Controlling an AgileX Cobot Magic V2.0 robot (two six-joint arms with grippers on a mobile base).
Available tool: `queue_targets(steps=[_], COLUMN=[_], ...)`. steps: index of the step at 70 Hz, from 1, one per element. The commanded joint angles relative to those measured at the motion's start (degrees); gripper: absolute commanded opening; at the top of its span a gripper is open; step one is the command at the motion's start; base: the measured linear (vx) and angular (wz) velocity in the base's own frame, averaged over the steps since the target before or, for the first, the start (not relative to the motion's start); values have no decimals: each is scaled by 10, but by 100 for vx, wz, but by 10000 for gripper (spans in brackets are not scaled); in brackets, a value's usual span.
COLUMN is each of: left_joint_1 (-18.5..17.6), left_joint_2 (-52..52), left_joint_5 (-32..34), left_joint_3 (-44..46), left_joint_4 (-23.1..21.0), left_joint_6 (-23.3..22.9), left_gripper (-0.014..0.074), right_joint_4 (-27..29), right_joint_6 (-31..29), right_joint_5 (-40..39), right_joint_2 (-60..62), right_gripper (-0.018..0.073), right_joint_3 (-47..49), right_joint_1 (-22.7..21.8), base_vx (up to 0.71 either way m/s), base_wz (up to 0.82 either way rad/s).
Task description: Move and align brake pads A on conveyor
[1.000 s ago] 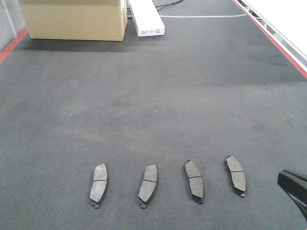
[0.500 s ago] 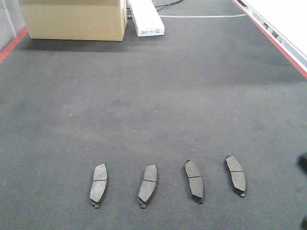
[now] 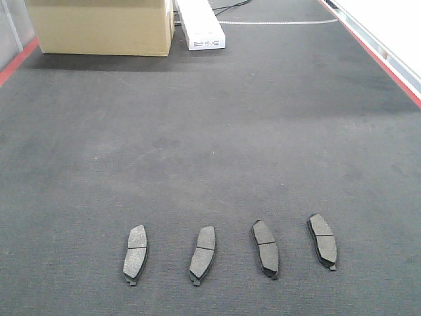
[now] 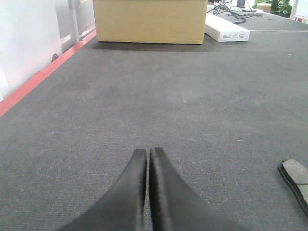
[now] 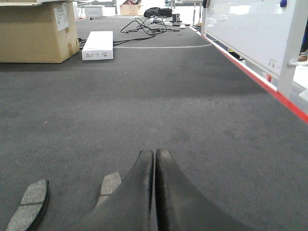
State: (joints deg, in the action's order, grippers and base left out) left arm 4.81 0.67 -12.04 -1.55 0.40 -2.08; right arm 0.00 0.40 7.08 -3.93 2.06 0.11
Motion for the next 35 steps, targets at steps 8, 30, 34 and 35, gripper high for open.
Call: queue_targets(steps=[8,30,34,35], left_joint_1=[1,1,1,1], left_joint_2=[8,7,7,7], left_joint_5=[42,42,42,42], left_joint_3=[-16,-16,-16,-16], left_joint_4=[-4,-4,-4,-4], left_joint_6=[-2,-2,-2,-2], left_gripper=[-6,-6,-6,-6], right_joint_4=[-11,-11,-11,-11], right_joint_6=[16,15,15,15], right_joint_5=[-61,-61,-59,-59], right_joint_2=[51,51,51,51], right_gripper=[-4,-4,-4,-4], right_joint_3=[-40,-40,-40,-40], right_joint_1=[-4,-3,-3,-3], base_vx=[0,0,0,0], base_wz=[0,0,0,0])
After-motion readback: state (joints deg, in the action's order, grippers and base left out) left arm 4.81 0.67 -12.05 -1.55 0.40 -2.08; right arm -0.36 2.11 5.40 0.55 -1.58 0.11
